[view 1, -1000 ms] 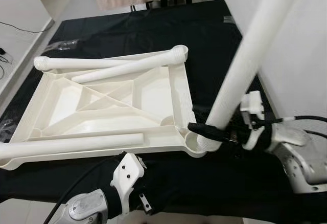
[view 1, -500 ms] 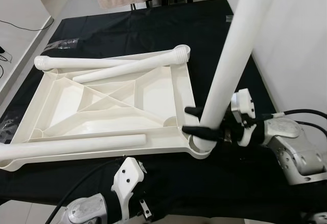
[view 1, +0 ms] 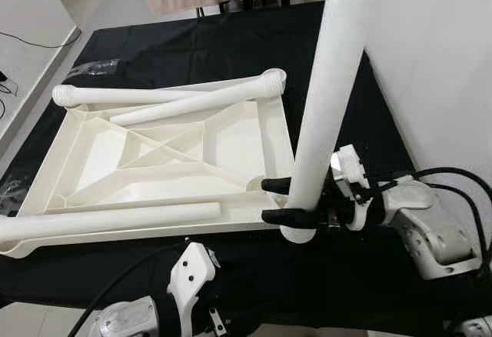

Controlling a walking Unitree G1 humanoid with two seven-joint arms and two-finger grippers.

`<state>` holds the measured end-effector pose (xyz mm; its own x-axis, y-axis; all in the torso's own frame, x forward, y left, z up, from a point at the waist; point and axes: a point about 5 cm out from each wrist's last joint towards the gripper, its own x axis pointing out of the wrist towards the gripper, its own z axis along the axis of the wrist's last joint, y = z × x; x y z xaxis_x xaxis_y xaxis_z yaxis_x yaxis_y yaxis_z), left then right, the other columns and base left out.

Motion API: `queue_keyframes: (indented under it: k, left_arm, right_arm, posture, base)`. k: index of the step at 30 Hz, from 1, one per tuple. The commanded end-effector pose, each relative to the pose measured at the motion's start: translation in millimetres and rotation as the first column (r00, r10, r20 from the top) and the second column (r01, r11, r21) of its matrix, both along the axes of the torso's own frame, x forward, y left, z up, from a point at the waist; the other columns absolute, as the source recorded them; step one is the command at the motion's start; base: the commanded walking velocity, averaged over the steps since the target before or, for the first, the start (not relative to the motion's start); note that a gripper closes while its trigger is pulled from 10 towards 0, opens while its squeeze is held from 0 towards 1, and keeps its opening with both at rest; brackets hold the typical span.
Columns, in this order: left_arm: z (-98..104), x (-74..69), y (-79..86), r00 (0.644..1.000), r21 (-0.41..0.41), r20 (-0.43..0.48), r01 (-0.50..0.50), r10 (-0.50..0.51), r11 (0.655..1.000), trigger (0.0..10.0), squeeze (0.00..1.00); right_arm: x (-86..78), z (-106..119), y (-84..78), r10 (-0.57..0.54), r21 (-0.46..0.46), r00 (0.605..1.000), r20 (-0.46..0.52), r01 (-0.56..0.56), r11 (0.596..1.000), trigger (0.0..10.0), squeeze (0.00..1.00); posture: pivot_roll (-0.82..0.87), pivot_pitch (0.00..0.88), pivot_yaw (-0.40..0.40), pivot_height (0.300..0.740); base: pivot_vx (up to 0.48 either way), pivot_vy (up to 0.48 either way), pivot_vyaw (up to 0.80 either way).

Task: Building children table

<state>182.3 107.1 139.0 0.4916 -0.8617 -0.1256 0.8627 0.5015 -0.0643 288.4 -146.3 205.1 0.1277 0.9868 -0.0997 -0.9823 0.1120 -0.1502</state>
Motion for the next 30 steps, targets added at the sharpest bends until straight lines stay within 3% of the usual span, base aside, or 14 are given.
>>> queue_keyframes:
  k: [1,20,30]
  left_arm:
    - [-1,-3.3,2.4,1.0,-0.004,-0.015,0.015,-0.015,1.0,10.0,0.0]
    - [3,-7.2,4.1,0.999,-0.022,-0.024,0.035,-0.036,0.999,10.0,0.0]
    - [4,-8.2,5.3,0.999,-0.023,-0.028,0.043,-0.043,0.999,10.0,0.0]
  right_arm:
    - [-1.2,-36,0.6,-0.026,-0.085,0.988,-0.153,0.013,0.996,10.0,0.0]
    - [16.9,-23,-18.0,-0.046,-0.054,0.979,-0.197,0.036,0.998,10.0,0.0]
    - [11.4,-23,-8.6,0.099,-0.073,0.963,-0.25,-0.121,0.99,10.0,0.0]
  posture:
    - [-0.05,0.274,0.108,0.74]
    - [-0.03,0.318,0.115,0.74]
    - [-0.02,0.327,0.116,0.74]
  base:
    - [0.0,0.0,0.0]
    - [0.0,0.0,0.0]
    - [0.0,0.0,0.0]
